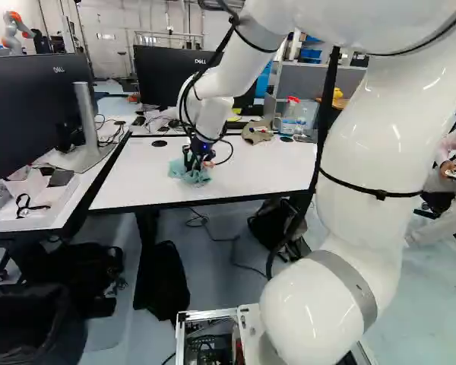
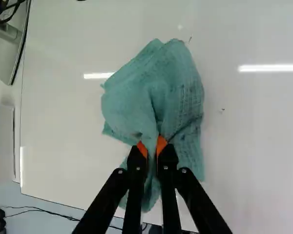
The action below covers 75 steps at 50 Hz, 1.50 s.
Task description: Clean the table with the green towel
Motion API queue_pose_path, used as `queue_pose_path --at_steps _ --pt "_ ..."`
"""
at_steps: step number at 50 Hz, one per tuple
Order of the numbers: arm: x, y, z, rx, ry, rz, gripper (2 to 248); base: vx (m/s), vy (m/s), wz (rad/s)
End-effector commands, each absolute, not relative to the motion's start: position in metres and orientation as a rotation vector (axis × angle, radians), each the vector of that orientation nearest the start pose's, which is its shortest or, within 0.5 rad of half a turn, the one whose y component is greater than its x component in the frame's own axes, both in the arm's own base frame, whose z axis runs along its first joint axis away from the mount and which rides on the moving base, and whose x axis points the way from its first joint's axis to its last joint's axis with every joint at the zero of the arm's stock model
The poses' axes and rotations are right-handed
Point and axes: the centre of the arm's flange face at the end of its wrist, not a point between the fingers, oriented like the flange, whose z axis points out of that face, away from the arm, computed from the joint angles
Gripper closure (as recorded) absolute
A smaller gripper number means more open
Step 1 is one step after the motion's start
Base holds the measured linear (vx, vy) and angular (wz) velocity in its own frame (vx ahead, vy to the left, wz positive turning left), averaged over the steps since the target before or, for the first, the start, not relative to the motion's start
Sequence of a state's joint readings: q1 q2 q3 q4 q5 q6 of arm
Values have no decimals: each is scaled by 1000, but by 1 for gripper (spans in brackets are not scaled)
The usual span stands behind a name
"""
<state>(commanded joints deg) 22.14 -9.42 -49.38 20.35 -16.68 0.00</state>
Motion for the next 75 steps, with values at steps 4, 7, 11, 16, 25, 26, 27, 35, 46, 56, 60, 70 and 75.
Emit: queue_pose_path --at_steps 4,7,11,16,25,26,27,35,46,56,60,70,75 --pt "442 196 437 -2850 -112 -517 209 0 0 0" --pt "437 197 437 -2849 -122 -514 209 0 0 0" --pt "429 198 437 -2849 -132 -510 209 0 0 0" --pt "420 197 437 -2849 -142 -506 209 0 0 0" --pt "403 192 437 -2850 -148 -500 209 0 0 0" --pt "401 191 436 -2851 -147 -499 209 0 0 0" --pt "399 190 436 -2851 -146 -499 209 0 0 0" --pt "390 178 436 -2856 -122 -500 209 0 0 0" --pt "382 158 436 -2863 -70 -506 209 0 0 0" --pt "375 139 435 -2869 -17 -512 209 0 0 0" --pt "372 132 435 -2872 4 -516 209 0 0 0" --pt "370 130 437 -2869 10 -523 209 0 0 0" --pt "368 124 441 -2864 25 -543 209 0 0 0"
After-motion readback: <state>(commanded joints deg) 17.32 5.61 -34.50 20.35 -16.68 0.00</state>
